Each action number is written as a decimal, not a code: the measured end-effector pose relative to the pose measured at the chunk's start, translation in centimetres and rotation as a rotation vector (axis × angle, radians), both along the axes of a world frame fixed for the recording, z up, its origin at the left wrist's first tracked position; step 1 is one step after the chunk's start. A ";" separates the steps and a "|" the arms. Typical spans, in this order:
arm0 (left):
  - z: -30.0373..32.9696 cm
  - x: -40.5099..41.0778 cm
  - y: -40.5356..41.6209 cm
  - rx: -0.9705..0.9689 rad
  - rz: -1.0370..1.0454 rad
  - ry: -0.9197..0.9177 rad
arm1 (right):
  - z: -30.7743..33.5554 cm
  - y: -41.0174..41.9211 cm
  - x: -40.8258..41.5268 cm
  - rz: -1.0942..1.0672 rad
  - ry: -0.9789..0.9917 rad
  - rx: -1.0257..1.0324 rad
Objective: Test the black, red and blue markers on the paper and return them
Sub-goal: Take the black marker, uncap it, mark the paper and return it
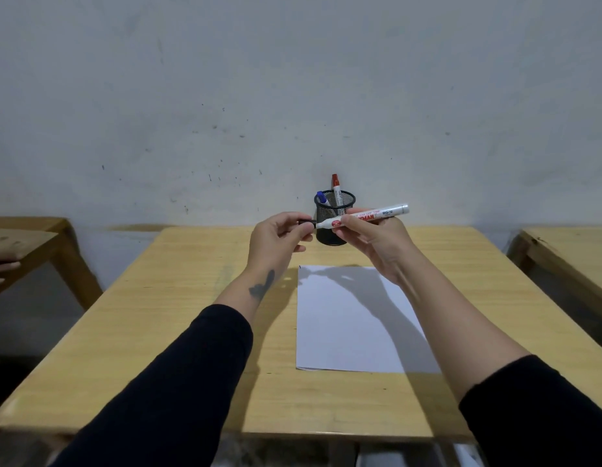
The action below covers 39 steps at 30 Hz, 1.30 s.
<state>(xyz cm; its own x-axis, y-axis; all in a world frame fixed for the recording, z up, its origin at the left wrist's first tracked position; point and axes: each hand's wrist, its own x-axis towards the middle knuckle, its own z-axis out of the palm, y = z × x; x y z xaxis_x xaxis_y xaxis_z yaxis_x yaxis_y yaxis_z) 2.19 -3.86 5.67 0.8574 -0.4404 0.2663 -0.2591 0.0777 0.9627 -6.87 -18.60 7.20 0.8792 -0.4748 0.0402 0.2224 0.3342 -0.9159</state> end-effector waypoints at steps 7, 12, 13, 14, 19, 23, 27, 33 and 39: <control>0.1 -0.8 -0.6 0.001 -0.020 0.008 | -0.2 0.0 -0.4 -0.015 0.001 0.040; -0.2 -1.0 -0.9 -0.043 -0.006 0.046 | -0.6 0.3 -0.3 -0.007 -0.019 0.116; -0.4 -1.0 -1.0 -0.050 -0.001 0.056 | -0.9 0.4 -0.2 -0.010 -0.018 0.126; -0.6 -1.0 -1.0 -0.056 0.006 0.065 | -1.1 0.5 -0.1 -0.012 -0.017 0.130; -1.3 -0.7 -1.2 -0.044 0.026 0.089 | -1.5 1.1 0.3 -0.019 0.002 0.159; -0.8 -0.1 -1.3 -0.033 0.047 0.066 | -0.6 1.2 0.5 -0.056 0.030 0.155; 1.1 1.5 -1.4 -0.018 0.093 -0.003 | 1.0 -1.6 0.6 -0.348 0.247 -0.445; 3.6 2.8 -4.2 0.001 0.058 -0.120 | 3.3 -2.5 2.5 -0.321 0.314 -1.253; 1.6 5.1 -7.6 0.232 0.132 -0.109 | 5.0 -5.4 6.9 -0.529 0.222 -1.050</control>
